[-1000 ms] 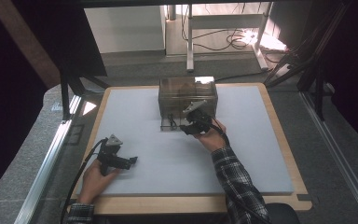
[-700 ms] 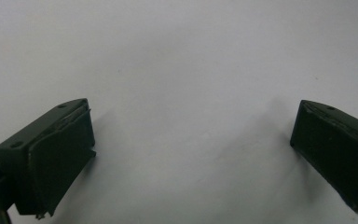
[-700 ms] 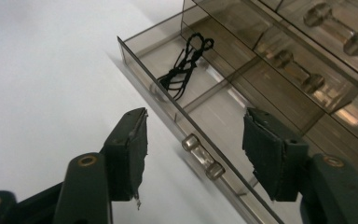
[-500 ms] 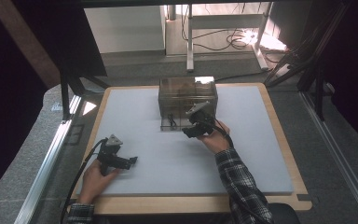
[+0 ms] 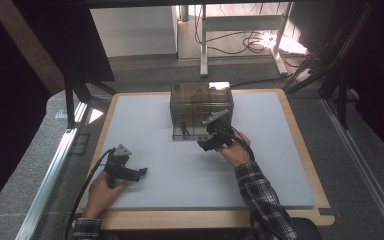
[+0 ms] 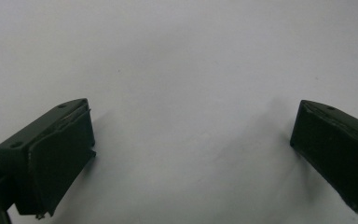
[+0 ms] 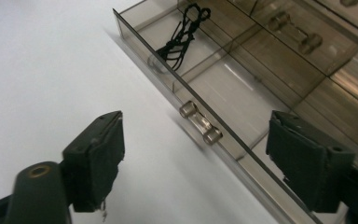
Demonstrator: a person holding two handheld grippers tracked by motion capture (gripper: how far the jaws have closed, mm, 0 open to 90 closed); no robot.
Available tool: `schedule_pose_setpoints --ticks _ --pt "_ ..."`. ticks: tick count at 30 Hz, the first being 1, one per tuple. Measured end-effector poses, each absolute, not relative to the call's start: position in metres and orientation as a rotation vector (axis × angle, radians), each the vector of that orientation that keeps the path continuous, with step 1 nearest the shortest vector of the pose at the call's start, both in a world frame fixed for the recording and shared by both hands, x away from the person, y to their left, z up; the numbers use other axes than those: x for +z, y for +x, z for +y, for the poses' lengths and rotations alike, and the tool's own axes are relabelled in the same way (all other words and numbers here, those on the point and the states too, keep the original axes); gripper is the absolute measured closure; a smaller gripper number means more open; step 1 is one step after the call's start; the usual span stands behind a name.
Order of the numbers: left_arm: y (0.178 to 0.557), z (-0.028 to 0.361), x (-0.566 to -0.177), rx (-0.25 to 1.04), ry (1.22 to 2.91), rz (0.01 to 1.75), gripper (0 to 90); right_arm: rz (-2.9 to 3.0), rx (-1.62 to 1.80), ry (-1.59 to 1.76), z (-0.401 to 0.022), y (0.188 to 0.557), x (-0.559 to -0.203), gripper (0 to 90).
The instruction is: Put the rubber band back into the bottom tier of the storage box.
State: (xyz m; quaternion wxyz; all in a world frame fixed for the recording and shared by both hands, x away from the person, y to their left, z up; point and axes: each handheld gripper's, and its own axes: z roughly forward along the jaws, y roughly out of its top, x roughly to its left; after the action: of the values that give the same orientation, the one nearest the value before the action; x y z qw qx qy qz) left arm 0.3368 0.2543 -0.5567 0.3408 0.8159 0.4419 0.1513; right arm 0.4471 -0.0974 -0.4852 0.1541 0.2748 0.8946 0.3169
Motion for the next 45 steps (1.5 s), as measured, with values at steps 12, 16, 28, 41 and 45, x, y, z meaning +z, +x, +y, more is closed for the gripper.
schedule_pose_setpoints --ticks 12,16,28,41,45 --pt "0.337 0.254 -0.557 0.394 2.124 1.15 0.0 2.563 0.869 0.806 -0.111 0.443 -0.488 9.5" --pt "0.337 0.254 -0.557 0.394 2.124 1.15 0.0 2.563 0.863 0.806 -0.114 0.441 -0.489 9.1" --pt "0.337 0.254 -0.557 0.394 2.124 1.15 0.0 2.554 0.87 0.83 -0.129 0.435 -0.49 8.3" --pt "0.337 0.254 -0.557 0.394 2.124 1.15 0.0 2.54 0.858 0.854 -0.144 0.427 -0.489 8.2" --pt "0.337 0.254 -0.557 0.394 2.124 1.15 0.0 2.538 0.86 0.859 -0.15 0.425 -0.487 8.0"
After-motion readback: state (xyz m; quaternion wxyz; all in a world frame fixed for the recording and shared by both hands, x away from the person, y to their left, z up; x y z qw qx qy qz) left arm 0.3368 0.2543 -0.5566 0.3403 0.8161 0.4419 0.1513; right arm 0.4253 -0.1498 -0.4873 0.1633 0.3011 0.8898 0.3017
